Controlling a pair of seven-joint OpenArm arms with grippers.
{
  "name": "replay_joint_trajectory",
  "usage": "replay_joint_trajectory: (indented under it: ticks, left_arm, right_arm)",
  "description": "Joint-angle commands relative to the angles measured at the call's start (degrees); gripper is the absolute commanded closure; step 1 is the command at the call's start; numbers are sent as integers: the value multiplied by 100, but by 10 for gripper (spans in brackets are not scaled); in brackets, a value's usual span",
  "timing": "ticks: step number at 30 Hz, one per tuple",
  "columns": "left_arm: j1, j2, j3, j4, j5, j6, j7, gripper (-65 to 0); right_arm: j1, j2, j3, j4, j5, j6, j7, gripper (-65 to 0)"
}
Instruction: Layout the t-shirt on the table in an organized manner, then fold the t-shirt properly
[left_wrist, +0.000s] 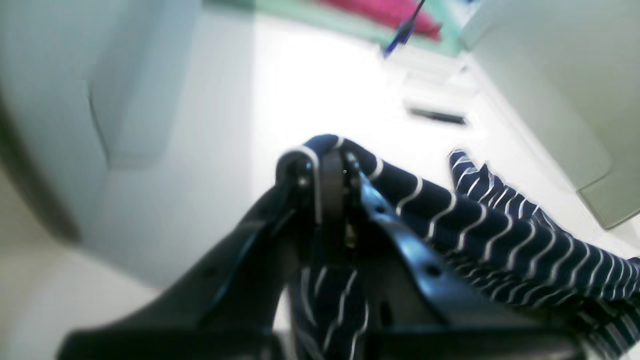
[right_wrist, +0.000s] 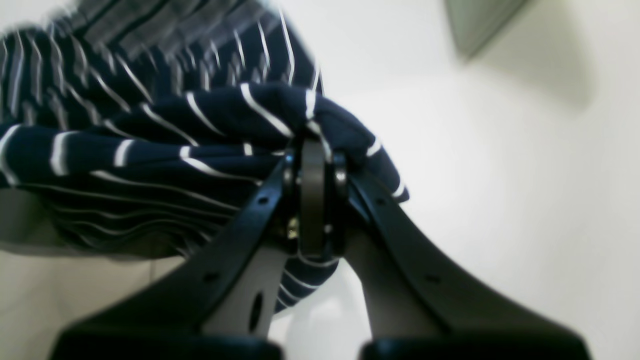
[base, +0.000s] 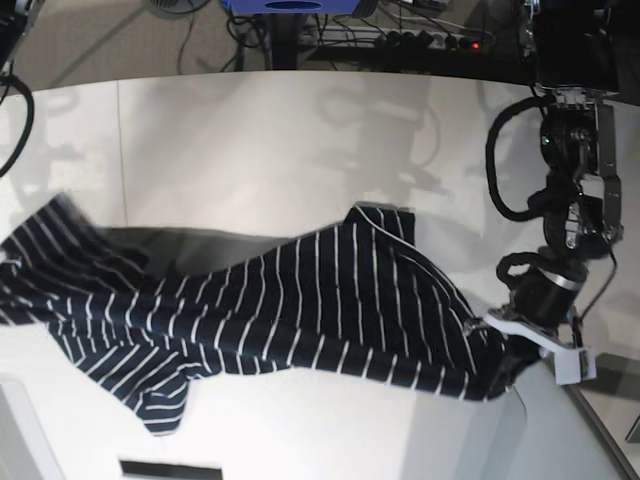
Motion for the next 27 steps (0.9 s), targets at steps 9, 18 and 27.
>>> replay_joint_trajectory:
  ticks: [9, 18, 27]
  left_arm:
    - [-489, -696, -567, 754, -81, -7, 432, 0]
    - [-814, -731, -1297, 904, -90, -7, 538, 0]
    - [-1394, -960, -1306, 904, -90, -7, 520, 0]
  right_arm:
    - [225, 186, 90, 1568, 55, -29, 104, 0]
    - [690, 204, 90, 2051, 46, -29, 96, 0]
    - [1236, 529, 257, 2262, 46, -29, -168, 0]
